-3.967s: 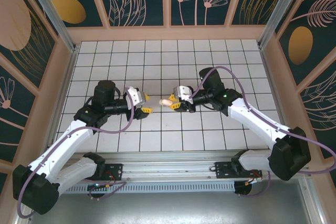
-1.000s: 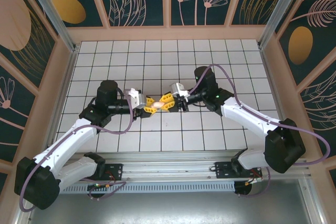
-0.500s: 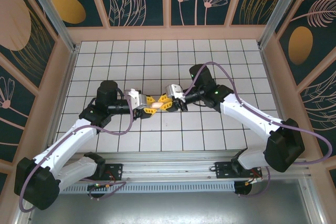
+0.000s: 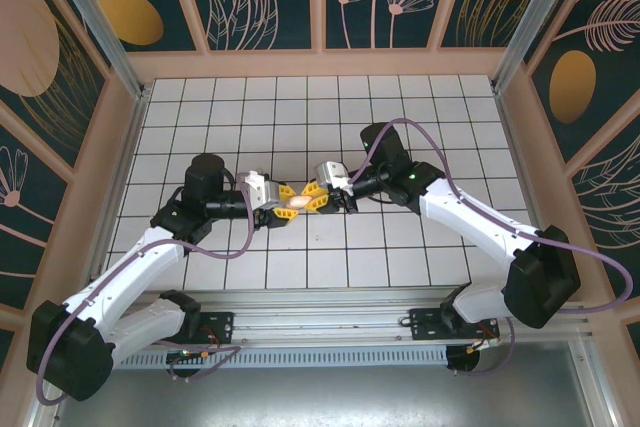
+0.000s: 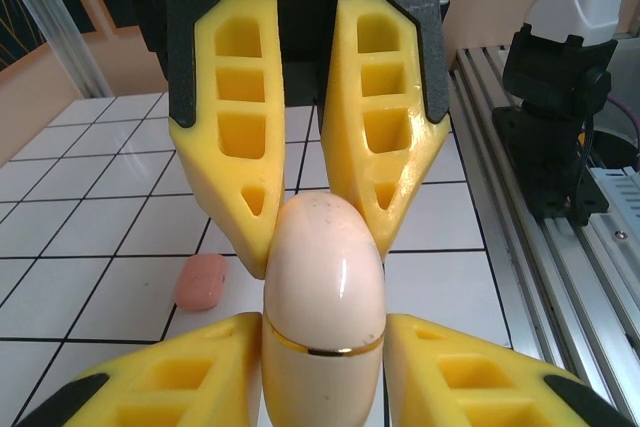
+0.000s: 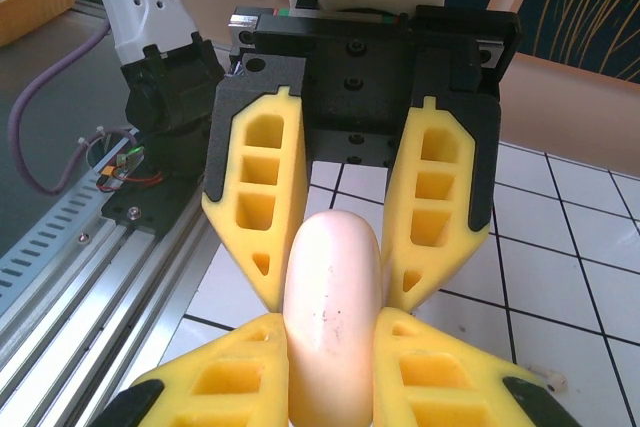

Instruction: Insert wireless bluetooth earbuds into charging case

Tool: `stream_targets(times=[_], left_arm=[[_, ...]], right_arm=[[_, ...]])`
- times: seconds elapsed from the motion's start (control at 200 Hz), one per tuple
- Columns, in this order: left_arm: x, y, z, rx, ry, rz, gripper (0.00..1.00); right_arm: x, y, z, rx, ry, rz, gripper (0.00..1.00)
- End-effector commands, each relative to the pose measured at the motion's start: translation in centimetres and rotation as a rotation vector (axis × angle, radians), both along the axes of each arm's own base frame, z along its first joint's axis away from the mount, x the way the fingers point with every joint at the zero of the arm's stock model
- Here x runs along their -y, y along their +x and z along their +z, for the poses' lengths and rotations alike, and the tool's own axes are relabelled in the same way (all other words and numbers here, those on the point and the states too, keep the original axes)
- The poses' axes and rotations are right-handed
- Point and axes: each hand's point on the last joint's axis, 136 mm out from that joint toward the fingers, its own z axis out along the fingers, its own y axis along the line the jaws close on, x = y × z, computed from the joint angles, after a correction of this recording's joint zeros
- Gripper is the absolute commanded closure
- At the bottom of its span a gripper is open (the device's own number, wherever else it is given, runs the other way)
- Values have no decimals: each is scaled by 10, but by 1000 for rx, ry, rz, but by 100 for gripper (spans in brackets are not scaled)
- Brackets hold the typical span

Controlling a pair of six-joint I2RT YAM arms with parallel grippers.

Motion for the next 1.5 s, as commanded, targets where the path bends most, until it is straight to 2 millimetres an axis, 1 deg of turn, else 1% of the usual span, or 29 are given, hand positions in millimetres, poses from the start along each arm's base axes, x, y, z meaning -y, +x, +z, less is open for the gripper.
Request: stream_targets(times=[0.0, 0.06, 0.145, 0.31, 0.535, 0.596, 0.631, 0.716, 0.761, 0.801, 1.021, 1.256, 1.496], left_arm=[[0, -6, 0, 18, -1, -19, 64], [0, -5, 0, 18, 0, -16, 64], [0, -5, -2, 16, 3, -14, 59], [0, -4, -1, 18, 2, -12, 60], [0, -4, -4, 13, 8, -9, 69], [0, -4, -3, 15, 9, -8, 72], [0, -4, -2, 16, 8, -7, 73], [0, -4, -2, 17, 8, -9, 73], [0, -4, 0, 21, 5, -11, 73], [0, -4, -1, 19, 5, -12, 73], [-1, -5, -1, 19, 6, -12, 73], [0, -6, 0, 21, 3, -16, 73], [0, -6, 3, 26, -7, -18, 73]], right_arm=[[-2, -2, 19, 52, 51, 19, 83], [-2, -3, 20, 52, 56, 23, 83], [-2, -3, 22, 55, 61, 26, 83], [-2, -4, 22, 57, 63, 28, 83], [-2, -5, 24, 57, 70, 35, 83], [-1, -5, 24, 60, 72, 31, 83], [-2, -4, 24, 61, 72, 26, 81], [-2, 1, 24, 62, 70, -5, 68], [-2, 3, 24, 63, 68, -23, 64], [-2, 6, 24, 68, 69, -39, 63], [-1, 14, 27, 78, 74, -87, 62], [3, 29, 30, 82, 95, -168, 62], [3, 40, 28, 72, 97, -224, 62]])
